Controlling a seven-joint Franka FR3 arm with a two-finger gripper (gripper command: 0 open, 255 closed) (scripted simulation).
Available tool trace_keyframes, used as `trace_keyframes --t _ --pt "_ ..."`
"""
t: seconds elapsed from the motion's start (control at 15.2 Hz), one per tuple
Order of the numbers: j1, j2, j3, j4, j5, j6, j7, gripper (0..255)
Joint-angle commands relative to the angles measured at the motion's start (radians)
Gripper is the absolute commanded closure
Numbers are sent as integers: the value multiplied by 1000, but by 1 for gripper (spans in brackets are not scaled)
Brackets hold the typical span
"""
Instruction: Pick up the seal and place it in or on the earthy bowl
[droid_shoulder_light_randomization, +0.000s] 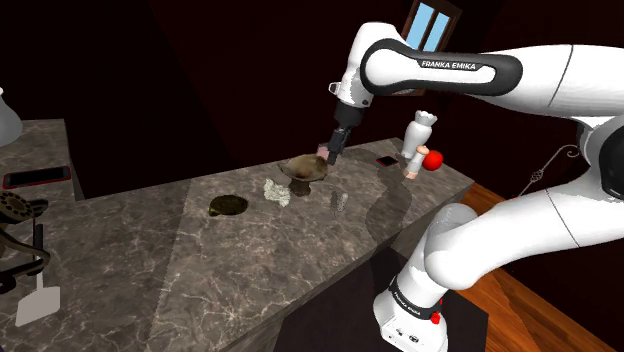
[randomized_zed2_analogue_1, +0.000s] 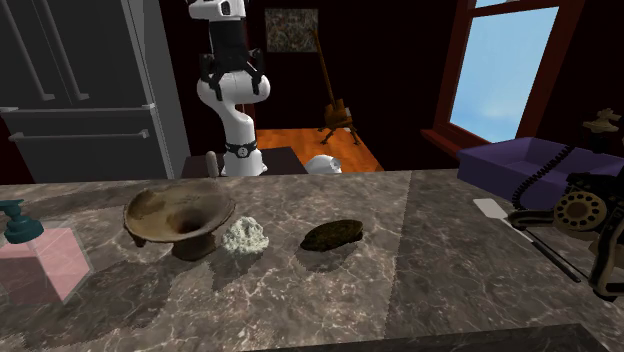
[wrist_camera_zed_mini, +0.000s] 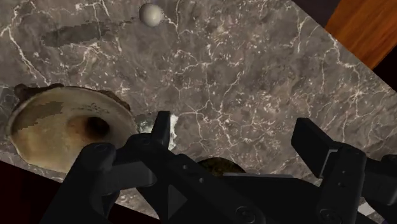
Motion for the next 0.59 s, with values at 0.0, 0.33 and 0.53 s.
trace_keyframes --t 0.0,0.33,0.53 --pt "22 53 -17 -16 0 90 -70 0" --pt "80 200 -49 -19 20 278 -235 0" --pt "117 297 -64 -4 45 382 -339 0"
